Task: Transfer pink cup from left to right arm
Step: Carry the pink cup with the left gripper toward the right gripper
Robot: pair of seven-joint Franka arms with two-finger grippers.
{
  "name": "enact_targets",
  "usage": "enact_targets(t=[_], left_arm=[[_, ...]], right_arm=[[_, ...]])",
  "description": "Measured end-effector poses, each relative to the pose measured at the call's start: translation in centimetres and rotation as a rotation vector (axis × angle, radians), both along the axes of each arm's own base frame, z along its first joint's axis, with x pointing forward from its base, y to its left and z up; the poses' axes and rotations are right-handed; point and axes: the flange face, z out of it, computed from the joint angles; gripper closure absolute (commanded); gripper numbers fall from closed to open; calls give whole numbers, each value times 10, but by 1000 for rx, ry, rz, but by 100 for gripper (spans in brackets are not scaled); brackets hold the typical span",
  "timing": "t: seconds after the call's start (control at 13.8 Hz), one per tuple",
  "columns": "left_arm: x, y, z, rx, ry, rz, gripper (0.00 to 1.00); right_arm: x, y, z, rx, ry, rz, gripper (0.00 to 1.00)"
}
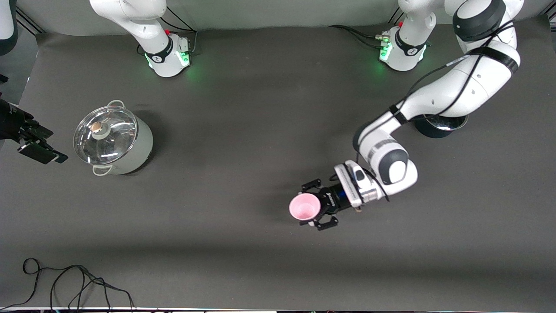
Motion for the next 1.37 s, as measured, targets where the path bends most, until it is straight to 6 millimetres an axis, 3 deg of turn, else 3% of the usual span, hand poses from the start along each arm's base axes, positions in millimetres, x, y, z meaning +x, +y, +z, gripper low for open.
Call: enact_targets(t=[0.22,0.43,0.79,1.08,1.37], left_arm=[[-11,-32,27,11,60,25,100],[-21,-76,74,45,135,101,100],[-55,-153,145,32,236,194,100],[-86,-197,175,9,263,211,100],[-103,-216,192,-11,278,218,100]], right_arm=[[6,19,3,0,-11,33,0],[21,47,18,11,-42,59,0],[40,115,54,112,-82,-16,0],[23,190,85,148,-121,-38,0],[7,225,97,162,-111,-58,0]])
